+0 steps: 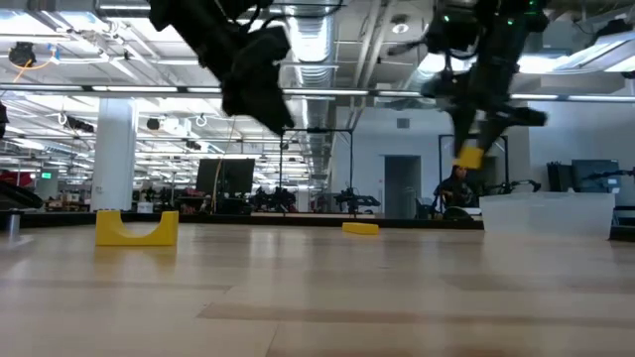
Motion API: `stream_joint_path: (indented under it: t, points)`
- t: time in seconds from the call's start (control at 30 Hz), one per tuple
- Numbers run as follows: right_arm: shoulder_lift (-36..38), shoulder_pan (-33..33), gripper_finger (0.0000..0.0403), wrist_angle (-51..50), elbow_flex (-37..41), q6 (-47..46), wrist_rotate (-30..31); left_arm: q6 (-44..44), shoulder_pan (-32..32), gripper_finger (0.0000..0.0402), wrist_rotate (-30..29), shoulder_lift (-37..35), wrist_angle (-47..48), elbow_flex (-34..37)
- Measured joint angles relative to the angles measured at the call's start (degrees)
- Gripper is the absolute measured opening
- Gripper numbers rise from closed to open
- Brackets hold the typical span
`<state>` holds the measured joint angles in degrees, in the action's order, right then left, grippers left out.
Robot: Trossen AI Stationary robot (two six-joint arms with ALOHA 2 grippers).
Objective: Sort & place blocks by color
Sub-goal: Put the top left yellow block into the transparent bin
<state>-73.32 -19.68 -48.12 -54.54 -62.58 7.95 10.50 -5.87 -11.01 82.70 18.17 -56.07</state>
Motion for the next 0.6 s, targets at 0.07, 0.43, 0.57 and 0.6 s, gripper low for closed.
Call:
stream_joint_path:
  t: [0.07, 0.43, 0.57, 0.6]
  points:
    - [1.2, -2.8, 0.0122, -4.6, 0.0, 1.9, 0.9, 2.9, 0.0, 0.0251, -1.5, 0.0, 4.5, 0.1]
    - [-0.7, -17.6, 0.0128, -10.6, 5.9, 10.2, 4.3, 14.6, 1.4, 0.0252, -0.1, 0.0, 17.5, 0.1]
    - [-1.3, -18.7, 0.014, -8.8, 9.8, 10.3, 7.0, 17.0, 5.1, 0.0252, -1.4, 0.0, 23.8, 0.1]
    - [-1.2, -19.4, 0.0142, -7.7, 10.7, 10.3, 7.4, 17.1, 6.2, 0.0252, -1.8, 0.0, 24.8, 0.1]
